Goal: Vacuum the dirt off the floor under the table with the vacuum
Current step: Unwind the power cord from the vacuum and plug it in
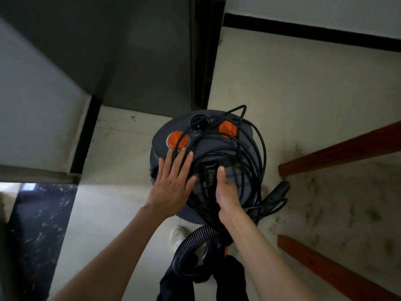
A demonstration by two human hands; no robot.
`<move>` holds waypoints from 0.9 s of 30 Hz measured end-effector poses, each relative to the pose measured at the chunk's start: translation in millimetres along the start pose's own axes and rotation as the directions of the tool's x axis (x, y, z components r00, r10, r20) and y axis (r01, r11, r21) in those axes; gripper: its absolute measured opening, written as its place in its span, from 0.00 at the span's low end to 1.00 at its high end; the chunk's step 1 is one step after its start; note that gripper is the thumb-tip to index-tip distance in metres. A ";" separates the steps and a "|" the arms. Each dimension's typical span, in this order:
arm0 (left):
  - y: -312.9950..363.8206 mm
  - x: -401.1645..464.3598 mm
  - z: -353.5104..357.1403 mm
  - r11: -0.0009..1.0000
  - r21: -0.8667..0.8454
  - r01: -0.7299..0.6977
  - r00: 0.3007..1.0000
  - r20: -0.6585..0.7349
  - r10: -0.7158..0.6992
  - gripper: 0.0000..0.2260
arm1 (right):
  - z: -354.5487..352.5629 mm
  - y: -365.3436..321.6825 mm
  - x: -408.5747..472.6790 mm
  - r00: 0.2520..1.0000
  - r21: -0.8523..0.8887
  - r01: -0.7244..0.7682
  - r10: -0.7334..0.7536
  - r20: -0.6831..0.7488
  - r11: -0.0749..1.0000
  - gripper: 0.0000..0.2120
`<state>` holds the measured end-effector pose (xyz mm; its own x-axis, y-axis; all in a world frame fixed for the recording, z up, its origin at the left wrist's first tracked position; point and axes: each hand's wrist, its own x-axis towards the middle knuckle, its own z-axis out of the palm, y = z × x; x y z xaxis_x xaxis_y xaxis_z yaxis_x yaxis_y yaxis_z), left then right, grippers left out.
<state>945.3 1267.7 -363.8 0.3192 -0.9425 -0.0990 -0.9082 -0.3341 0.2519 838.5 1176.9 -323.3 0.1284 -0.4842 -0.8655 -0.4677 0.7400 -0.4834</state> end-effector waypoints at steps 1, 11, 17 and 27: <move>3.1 7.4 0.7 1.000 0.010 -0.020 1.000 0.001 0.020 0.25 | -4.5 -3.4 0.5 1.000 0.021 0.000 0.000 -0.010 1.000 0.26; 39.5 85.0 6.8 0.982 0.037 -0.185 0.982 0.048 0.183 0.25 | -52.0 -42.4 24.3 0.993 0.130 -0.006 0.022 -0.120 0.992 0.26; 52.2 132.7 6.2 0.964 0.042 -0.263 0.963 0.074 0.259 0.27 | -71.0 -67.0 46.8 0.983 0.195 -0.014 0.049 -0.176 0.981 0.27; 91.4 191.2 10.8 0.985 0.004 -0.173 0.984 0.033 0.173 0.25 | -111.9 -112.6 92.7 0.959 0.108 0.040 -0.008 -0.284 0.993 0.23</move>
<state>920.4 1057.0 -370.1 0.1485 -0.9852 -0.0853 -0.9510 -0.1660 0.2610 805.2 996.4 -334.4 -0.1213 -0.6025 -0.7889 -0.3651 0.7661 -0.5290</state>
